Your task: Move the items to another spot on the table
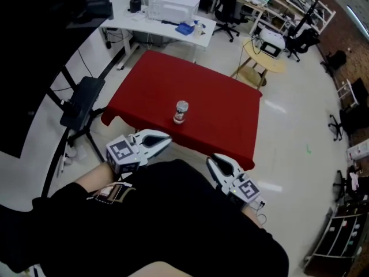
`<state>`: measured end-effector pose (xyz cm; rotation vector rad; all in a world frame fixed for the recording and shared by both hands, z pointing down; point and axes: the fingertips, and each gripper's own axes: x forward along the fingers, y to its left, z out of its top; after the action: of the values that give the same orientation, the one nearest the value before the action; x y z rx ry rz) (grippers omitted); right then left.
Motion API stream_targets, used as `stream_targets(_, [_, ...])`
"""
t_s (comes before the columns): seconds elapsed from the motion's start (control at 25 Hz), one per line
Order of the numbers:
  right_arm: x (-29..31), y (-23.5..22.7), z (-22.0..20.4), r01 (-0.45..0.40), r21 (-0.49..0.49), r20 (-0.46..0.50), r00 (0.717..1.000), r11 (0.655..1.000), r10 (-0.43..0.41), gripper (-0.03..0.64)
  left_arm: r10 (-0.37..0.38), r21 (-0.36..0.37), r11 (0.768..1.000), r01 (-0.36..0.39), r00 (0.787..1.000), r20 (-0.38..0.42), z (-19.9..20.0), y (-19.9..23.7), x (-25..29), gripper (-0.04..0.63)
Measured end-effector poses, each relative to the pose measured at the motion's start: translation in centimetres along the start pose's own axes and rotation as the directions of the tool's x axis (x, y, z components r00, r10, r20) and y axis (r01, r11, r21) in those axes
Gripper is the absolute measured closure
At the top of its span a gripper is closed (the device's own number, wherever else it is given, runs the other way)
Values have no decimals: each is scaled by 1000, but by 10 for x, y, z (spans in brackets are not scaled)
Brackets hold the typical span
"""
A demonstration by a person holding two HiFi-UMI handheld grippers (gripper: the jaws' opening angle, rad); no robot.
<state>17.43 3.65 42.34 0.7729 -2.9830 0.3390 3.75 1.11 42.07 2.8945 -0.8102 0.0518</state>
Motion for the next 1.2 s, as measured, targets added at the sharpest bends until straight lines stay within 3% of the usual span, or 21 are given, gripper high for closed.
stream_targets(0.12, [-32, 1, 1, -39, 19, 39, 998, 999, 38, 612, -43, -3, 999, 43, 999, 6, 8, -29, 24, 595])
stream_targets(0.28, [-39, -4, -1, -66, 61, 78, 995, 996, 61, 617, -121, 39, 992, 119, 992, 33, 25, -56, 38, 595])
stream_targets(0.4, [-20, 5, -3, -90, 60, 78, 993, 994, 85, 617, -138, 49, 989, 137, 990, 28, 20, -55, 23, 595])
stream_targets(0.6, [21, 28, -17, -107, 90, 24, 994, 990, 106, 617, -95, -51, 994, 95, 995, 4, -3, -31, -19, 595])
stream_targets(0.76, [34, 41, -17, -133, 91, -28, 990, 987, 136, 617, -105, -152, 983, 104, 995, 5, -14, -25, -26, 595])
stream_targets(1.2, [35, 51, -24, -121, 80, -33, 992, 989, 124, 617, -154, -174, 973, 150, 988, -7, -22, -30, -26, 595])
